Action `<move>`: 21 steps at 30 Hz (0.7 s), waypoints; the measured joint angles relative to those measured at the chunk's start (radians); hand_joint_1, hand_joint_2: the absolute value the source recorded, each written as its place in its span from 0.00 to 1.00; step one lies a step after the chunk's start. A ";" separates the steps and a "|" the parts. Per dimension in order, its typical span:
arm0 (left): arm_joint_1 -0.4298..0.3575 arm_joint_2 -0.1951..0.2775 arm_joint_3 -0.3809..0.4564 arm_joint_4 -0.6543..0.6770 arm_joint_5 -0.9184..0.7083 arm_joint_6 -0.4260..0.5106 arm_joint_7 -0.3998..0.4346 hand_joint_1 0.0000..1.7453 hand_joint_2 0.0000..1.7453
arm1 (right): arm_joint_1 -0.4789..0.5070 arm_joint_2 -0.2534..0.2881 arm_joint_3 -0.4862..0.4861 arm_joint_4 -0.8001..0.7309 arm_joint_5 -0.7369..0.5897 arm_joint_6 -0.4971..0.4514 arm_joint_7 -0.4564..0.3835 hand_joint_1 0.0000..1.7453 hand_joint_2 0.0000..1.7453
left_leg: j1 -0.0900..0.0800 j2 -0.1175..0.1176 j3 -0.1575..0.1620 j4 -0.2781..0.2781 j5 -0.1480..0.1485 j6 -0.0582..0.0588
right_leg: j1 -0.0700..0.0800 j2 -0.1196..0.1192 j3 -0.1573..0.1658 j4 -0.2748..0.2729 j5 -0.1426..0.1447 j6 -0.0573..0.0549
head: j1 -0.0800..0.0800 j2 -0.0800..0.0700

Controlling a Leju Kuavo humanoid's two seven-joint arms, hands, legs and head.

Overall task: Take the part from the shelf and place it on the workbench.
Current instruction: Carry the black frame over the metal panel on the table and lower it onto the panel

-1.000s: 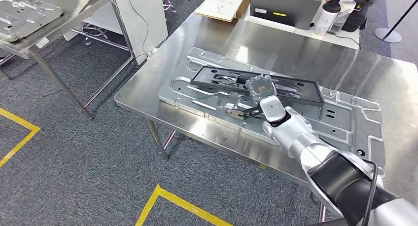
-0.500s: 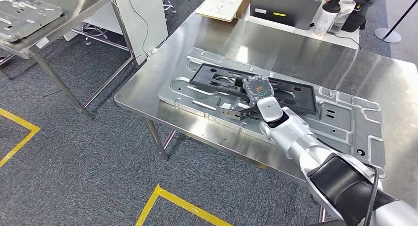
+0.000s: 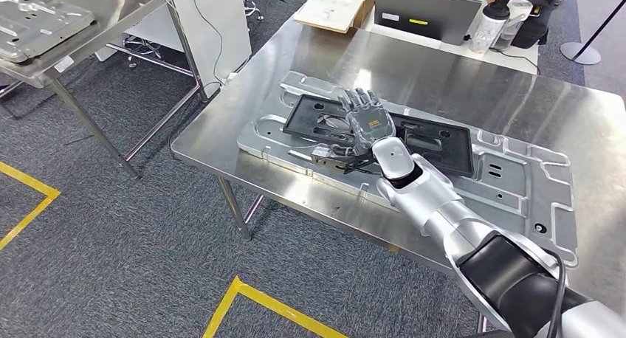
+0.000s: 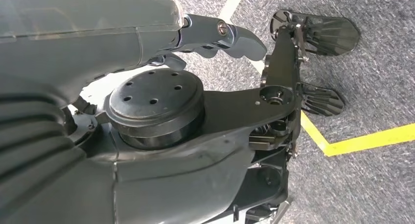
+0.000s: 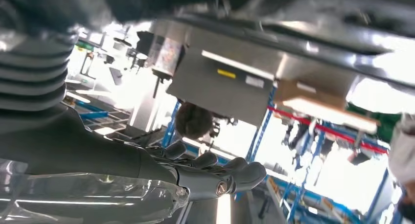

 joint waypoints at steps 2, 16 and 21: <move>0.000 0.000 0.001 0.000 -0.002 0.000 0.000 0.00 0.00 | 0.003 0.003 0.000 -0.021 -0.004 -0.013 -0.006 0.00 0.00 | 0.000 0.000 0.000 0.000 0.000 0.000 | 0.000 0.000 0.000 0.000 0.000 0.000 | 0.000 0.000; 0.006 0.000 0.003 0.000 -0.031 -0.010 -0.007 0.00 0.00 | 0.052 0.045 0.009 -0.335 -0.146 -0.089 -0.130 0.00 0.00 | 0.000 0.000 0.000 0.000 0.000 0.000 | 0.000 -0.001 0.001 0.000 0.000 0.000 | 0.000 0.000; 0.005 0.000 0.003 0.000 -0.046 -0.013 0.000 0.00 0.00 | 0.030 0.063 0.049 -0.376 -0.147 -0.111 -0.158 0.00 0.00 | 0.000 0.000 0.000 0.001 0.000 0.000 | 0.000 0.000 0.001 0.000 0.000 0.001 | 0.000 0.000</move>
